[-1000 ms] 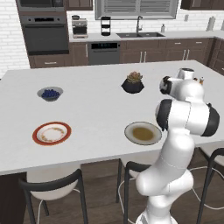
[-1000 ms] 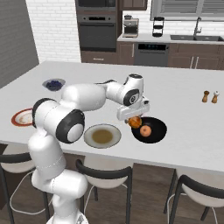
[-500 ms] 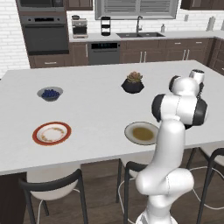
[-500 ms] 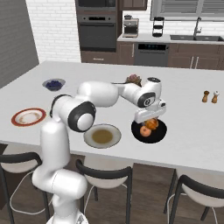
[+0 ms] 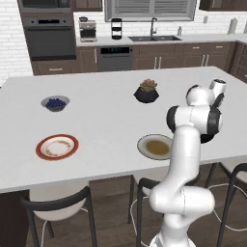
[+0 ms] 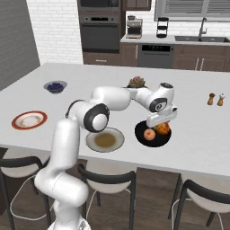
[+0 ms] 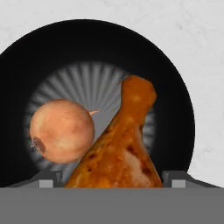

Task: Pick the chicken drumstick and onion from their plates and place them in the bowl. Then put the bowl in the fridge.

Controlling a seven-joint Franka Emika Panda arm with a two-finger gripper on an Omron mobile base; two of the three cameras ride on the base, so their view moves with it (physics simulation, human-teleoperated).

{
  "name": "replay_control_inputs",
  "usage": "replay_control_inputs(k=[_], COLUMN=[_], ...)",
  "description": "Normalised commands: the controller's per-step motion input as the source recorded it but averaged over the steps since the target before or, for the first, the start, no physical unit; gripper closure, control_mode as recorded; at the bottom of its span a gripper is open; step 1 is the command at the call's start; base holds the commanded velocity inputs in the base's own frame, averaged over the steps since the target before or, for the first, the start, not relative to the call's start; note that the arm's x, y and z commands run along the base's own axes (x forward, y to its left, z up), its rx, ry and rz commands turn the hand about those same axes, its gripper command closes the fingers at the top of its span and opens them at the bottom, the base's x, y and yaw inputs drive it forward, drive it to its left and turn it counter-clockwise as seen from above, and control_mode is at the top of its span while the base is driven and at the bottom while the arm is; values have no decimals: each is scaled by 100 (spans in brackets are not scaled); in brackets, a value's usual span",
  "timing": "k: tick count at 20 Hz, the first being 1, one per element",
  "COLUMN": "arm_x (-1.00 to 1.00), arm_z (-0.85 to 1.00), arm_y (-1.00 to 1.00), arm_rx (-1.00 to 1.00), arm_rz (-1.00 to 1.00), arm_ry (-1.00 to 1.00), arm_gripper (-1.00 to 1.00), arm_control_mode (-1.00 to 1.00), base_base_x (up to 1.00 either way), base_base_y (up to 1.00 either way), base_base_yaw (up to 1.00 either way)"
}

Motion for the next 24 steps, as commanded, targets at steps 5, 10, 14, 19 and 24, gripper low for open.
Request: replay_control_inputs(k=[5,10,14,19,24], arm_x=[1,13,18,0,0], arm_z=[-56,-48,-8,-10,-2], arm_y=[-2,8,0,10,25], arm_rx=[0,0,0,-1,0], arm_rz=[0,0,0,0,0], arm_ry=[-4,0,0,0,0], arm_gripper=[100,-100,-100,-100,-100], arm_control_mode=[-100,-100,-100,-100,-100], base_base_x=[0,0,0,0,0], base_base_y=[0,0,0,0,0], base_base_yaw=[0,0,0,0,0])
